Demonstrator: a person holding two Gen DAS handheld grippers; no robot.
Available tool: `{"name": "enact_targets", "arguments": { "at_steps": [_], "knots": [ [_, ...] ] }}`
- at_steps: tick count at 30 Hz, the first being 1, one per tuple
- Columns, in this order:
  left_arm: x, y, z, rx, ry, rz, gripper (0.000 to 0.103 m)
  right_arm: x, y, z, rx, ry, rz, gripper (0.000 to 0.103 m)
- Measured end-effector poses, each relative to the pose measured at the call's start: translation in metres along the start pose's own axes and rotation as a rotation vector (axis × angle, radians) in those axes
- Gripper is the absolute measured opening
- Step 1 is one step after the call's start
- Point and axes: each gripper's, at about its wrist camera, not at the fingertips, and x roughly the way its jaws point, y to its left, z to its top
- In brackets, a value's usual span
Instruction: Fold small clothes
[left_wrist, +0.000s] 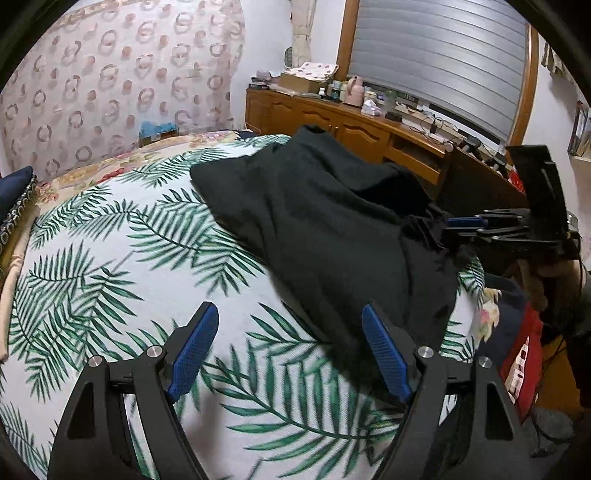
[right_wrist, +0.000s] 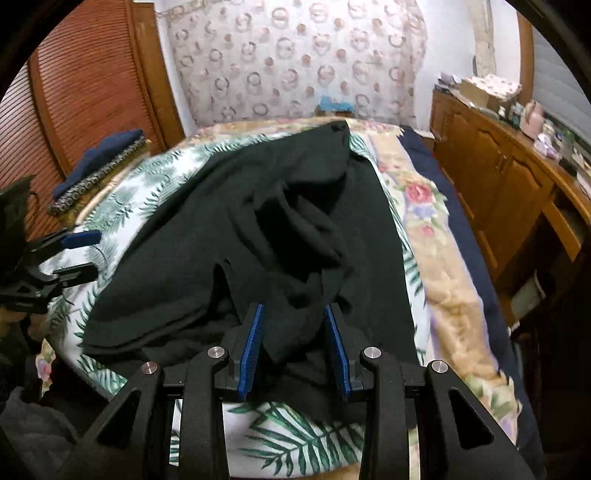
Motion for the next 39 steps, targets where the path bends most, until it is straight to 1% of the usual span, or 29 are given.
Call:
{"name": "enact_targets", "arguments": {
  "at_steps": [3, 4, 6, 10, 12, 17, 20, 22, 23, 26, 28, 30, 31, 32, 33, 37, 38, 39],
  "knots": [
    [0.003, -0.005, -0.004, 0.003, 0.015, -0.005, 0.081, 0.004, -0.003, 0.002, 0.023, 0.004, 0.031, 0.035],
    [0.004, -0.007, -0.004, 0.003, 0.017, -0.007, 0.081, 0.004, -0.002, 0.003, 0.023, 0.002, 0.029, 0.030],
    [0.002, -0.009, -0.006, 0.005, 0.016, -0.008, 0.081, 0.005, 0.001, 0.003, -0.001, -0.001, 0.048, 0.006],
    [-0.004, -0.012, -0.008, 0.010, 0.009, -0.005, 0.081, -0.023, 0.003, 0.001, -0.041, -0.074, 0.018, 0.005],
    [-0.006, -0.014, -0.009, 0.012, 0.007, -0.009, 0.081, -0.042, -0.002, 0.000, -0.059, -0.094, -0.050, 0.004],
    [-0.006, -0.021, -0.010, 0.021, 0.012, -0.026, 0.081, -0.085, -0.027, -0.009, -0.041, -0.130, -0.141, 0.004],
    [-0.003, -0.027, -0.014, 0.030, 0.026, -0.039, 0.081, -0.082, -0.041, -0.020, -0.013, -0.101, -0.174, 0.004],
    [0.000, -0.031, -0.015, 0.034, 0.036, -0.046, 0.081, -0.068, -0.048, -0.027, 0.014, -0.060, -0.155, 0.004],
    [0.002, -0.034, -0.017, 0.039, 0.045, -0.050, 0.081, -0.061, -0.049, -0.030, 0.011, -0.042, -0.162, 0.004],
    [0.004, -0.039, -0.021, 0.043, 0.062, -0.068, 0.081, -0.051, -0.048, -0.036, 0.011, -0.015, -0.158, 0.004],
    [0.004, -0.043, -0.023, 0.042, 0.068, -0.092, 0.077, -0.049, -0.051, -0.039, 0.021, -0.013, -0.153, 0.004],
    [0.006, -0.047, -0.023, 0.041, 0.077, -0.113, 0.065, -0.048, -0.051, -0.039, 0.043, -0.027, -0.133, 0.004],
    [0.007, -0.049, -0.024, 0.042, 0.080, -0.123, 0.062, -0.047, -0.049, -0.038, 0.052, -0.032, -0.129, 0.004],
    [0.009, -0.052, -0.024, 0.042, 0.086, -0.137, 0.056, -0.046, -0.050, -0.039, 0.057, -0.036, -0.126, 0.004],
    [0.011, -0.054, -0.025, 0.043, 0.092, -0.145, 0.055, -0.047, -0.049, -0.040, 0.061, -0.039, -0.122, 0.004],
    [0.012, -0.060, -0.025, 0.060, 0.091, -0.139, 0.054, -0.054, -0.045, -0.045, 0.070, -0.059, -0.114, 0.004],
    [0.012, -0.061, -0.024, 0.057, 0.090, -0.148, 0.042, -0.056, -0.046, -0.047, 0.074, -0.068, -0.114, 0.004],
    [0.013, -0.061, -0.024, 0.058, 0.091, -0.156, 0.024, -0.052, -0.044, -0.045, 0.079, -0.078, -0.114, 0.004]
  ]
}}
